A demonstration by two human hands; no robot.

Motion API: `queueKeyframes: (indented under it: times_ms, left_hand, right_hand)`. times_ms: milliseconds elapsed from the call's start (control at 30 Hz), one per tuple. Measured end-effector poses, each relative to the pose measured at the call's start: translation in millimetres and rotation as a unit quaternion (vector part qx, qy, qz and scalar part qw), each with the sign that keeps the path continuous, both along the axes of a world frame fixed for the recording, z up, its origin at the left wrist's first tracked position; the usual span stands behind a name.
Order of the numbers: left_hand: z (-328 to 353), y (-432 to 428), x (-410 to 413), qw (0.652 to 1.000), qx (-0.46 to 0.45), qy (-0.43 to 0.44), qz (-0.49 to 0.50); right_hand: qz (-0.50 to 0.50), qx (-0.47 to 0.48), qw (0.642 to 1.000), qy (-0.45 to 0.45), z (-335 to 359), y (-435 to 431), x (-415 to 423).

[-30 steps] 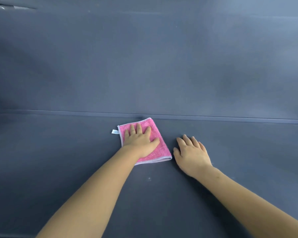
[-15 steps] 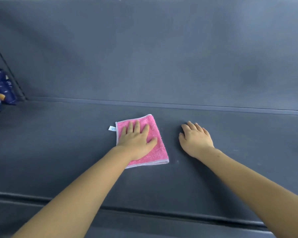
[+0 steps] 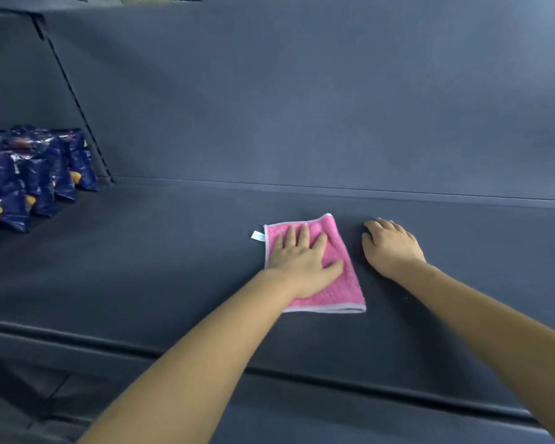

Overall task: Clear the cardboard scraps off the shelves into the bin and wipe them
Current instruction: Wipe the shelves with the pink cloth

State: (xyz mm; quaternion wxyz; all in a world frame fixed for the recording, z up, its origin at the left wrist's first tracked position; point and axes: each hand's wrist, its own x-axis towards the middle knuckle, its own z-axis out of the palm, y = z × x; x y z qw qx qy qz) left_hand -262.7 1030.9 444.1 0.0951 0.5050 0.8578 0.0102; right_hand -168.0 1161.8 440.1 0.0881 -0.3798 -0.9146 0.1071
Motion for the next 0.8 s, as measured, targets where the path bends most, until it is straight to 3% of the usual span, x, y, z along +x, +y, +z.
queueKeyframes:
  times_ms: [333, 633, 800]
  left_hand:
    - [4.8, 31.4, -86.5, 0.997, -0.005, 0.007, 0.074]
    - [1.6, -22.6, -21.7, 0.996, -0.006, 0.002, -0.091]
    - [3.1, -47.6, -40.8, 0.997, -0.008, -0.004, -0.072]
  right_hand:
    - [-0.005, 0.028, 1.0, -0.007, -3.5, 2.2, -6.6]
    - [-0.009, 0.024, 1.0, -0.012, -0.1, -3.4, -7.0]
    - [-0.012, 0.013, 1.0, -0.016, 2.3, -7.2, -6.7]
